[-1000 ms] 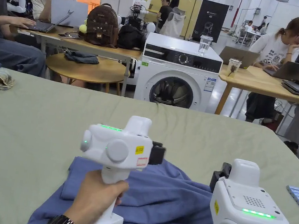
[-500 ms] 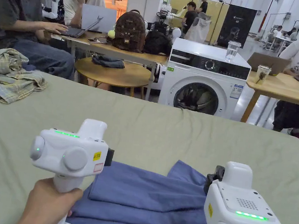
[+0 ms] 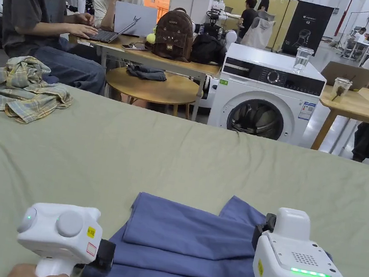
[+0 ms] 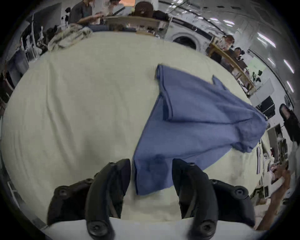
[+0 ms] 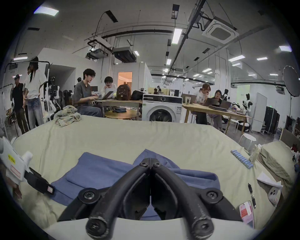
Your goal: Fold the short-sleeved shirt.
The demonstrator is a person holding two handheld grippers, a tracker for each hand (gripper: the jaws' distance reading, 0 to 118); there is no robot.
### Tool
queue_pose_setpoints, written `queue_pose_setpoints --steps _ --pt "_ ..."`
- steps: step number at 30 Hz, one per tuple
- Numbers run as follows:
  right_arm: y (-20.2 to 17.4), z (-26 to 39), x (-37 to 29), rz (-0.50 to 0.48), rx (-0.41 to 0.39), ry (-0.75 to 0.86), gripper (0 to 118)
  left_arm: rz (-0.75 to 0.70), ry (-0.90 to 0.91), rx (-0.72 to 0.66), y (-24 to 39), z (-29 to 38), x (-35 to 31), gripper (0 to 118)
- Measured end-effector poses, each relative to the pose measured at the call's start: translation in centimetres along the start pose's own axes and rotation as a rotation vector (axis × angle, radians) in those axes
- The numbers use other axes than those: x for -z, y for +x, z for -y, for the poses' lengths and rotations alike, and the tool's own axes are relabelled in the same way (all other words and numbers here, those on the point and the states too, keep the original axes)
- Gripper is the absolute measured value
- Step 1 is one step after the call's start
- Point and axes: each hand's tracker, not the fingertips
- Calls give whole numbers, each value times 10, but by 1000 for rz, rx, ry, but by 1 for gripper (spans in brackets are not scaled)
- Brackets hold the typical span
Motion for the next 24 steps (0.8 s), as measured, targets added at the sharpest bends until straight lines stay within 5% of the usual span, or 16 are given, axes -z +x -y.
queue_pose_setpoints --steps 4,7,16,18,20,24 --pt "11 4 -2 12 -9 -18 0 -123 20 144 29 12 20 49" --pt "28 5 -6 30 -4 -35 0 -199 67 250 55 21 19 0" --pt "116 11 13 134 61 -269 0 -69 132 140 27 17 -13 0" --pt "134 16 23 131 103 -314 18 -74 151 132 24 13 -15 0" --pt "146 23 34 113 124 -393 51 -72 155 138 23 12 -18 0" --pt "159 43 64 103 143 -523 58 -81 166 142 22 10 -17 0"
